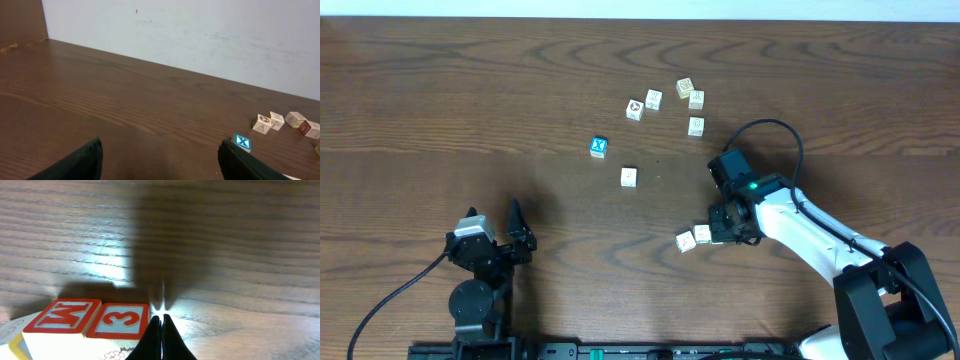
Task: Lift 4 blocks
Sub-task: 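Lower the violin block beside the M and 3 blocks and release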
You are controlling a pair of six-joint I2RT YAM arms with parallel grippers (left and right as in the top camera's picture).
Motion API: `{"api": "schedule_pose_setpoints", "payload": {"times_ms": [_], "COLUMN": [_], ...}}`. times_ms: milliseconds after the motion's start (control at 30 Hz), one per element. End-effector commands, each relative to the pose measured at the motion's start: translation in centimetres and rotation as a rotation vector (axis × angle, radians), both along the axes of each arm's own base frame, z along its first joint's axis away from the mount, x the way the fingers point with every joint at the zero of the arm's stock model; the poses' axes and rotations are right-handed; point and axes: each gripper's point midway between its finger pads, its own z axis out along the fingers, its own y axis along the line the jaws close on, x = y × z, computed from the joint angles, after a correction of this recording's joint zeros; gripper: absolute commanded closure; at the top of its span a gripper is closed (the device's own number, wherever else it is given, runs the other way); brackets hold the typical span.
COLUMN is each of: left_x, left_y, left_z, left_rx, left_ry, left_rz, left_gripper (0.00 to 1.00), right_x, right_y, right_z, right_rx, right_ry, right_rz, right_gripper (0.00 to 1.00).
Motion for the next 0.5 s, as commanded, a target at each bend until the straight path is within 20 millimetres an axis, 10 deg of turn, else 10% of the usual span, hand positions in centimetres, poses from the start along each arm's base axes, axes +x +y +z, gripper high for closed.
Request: {"api": "schedule_pose_setpoints", "payload": {"times_ms": [0, 467], "left_x": [-0.1, -0.1], "left_y": [0.3, 0.3], "left_z": [-1.8, -1.8], "left_rx": [0.002, 0.002], "left_ry": [0.058, 0.058], "left_rz": [0.019, 0.02], "left_gripper": [0.26, 0.26], "right_x": [-0.3, -3.3], "right_y": [1.1, -2.6], "right_z": [0.4, 0.5], "right_rx": [0.021, -0.183], "right_ry": [-0.01, 0.074], "right_rz": [0.058, -0.088], "right_gripper": [0.99, 0.99]}}
